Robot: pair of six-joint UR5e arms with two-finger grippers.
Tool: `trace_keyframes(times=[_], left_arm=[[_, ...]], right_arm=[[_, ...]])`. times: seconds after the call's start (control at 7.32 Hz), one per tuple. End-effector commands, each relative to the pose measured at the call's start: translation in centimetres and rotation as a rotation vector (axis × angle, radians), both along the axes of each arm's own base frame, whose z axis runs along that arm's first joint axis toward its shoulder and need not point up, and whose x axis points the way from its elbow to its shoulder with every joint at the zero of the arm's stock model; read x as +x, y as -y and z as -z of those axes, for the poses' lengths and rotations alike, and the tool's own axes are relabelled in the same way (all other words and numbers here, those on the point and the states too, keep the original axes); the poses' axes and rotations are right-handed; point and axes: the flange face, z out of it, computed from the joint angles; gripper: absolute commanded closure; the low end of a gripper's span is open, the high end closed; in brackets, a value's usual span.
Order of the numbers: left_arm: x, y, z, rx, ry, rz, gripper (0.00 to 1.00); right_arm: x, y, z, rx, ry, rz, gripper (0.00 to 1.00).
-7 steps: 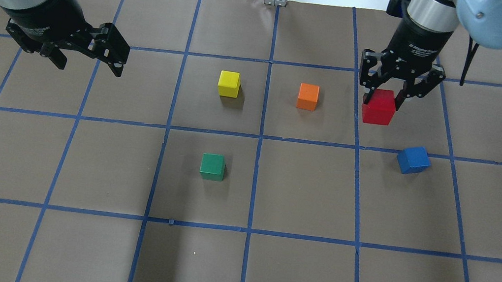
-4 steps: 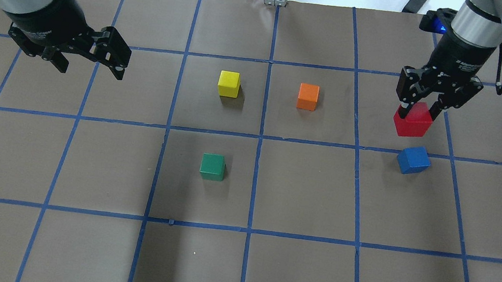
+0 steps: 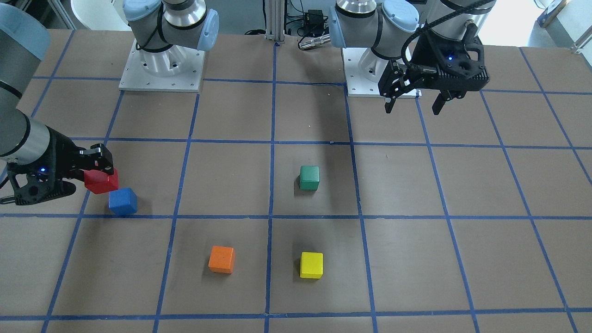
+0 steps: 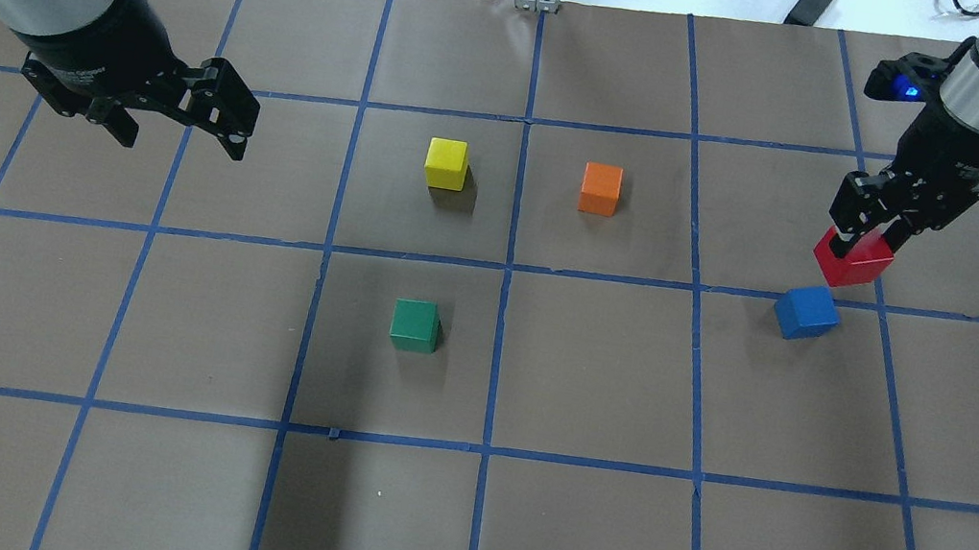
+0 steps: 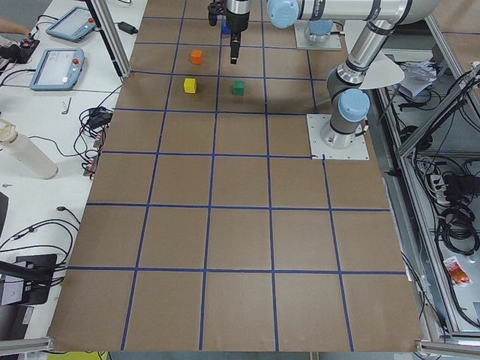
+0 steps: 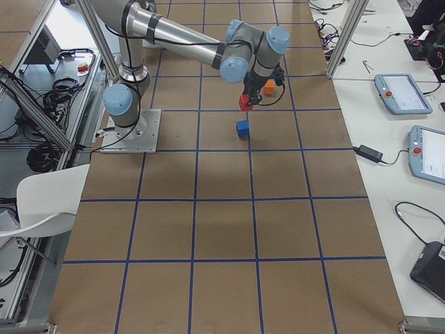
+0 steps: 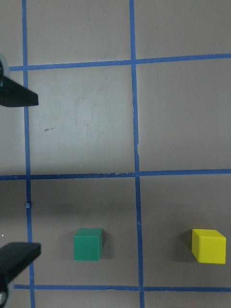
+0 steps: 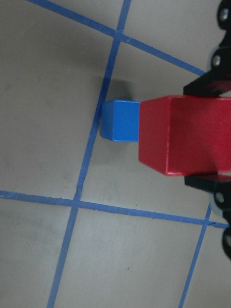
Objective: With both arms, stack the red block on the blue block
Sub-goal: 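Lower the red cube onto the blue cube with the right gripper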
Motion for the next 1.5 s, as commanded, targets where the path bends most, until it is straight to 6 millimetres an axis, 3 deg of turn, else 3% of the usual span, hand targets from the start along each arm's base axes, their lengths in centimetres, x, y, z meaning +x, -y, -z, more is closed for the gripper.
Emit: trace_keyframes(times=[0.0, 0.41, 0.96, 1.37], left_arm=[[0.0, 0.0, 0.0, -0.001, 0.0, 0.0, 0.0], [0.0, 0.0, 0.0, -0.001, -0.001, 0.0, 0.0], [0.0, -0.1, -0.1, -0.003, 0.001, 0.001, 0.0], [0.0, -0.1, -0.1, -0.003, -0.001, 0.001, 0.0]], right_arm=[[-1.1, 0.2, 2.7, -0.034, -0.009, 0.013, 1.0], [-1.1, 0.7, 5.4, -0.017, 0.002, 0.041, 1.0], [-1.2, 0.9, 6.5, 0.004, 0.009, 0.042, 1.0], [-0.7, -0.5, 8.4, 0.046, 0.022, 0.041, 1.0]])
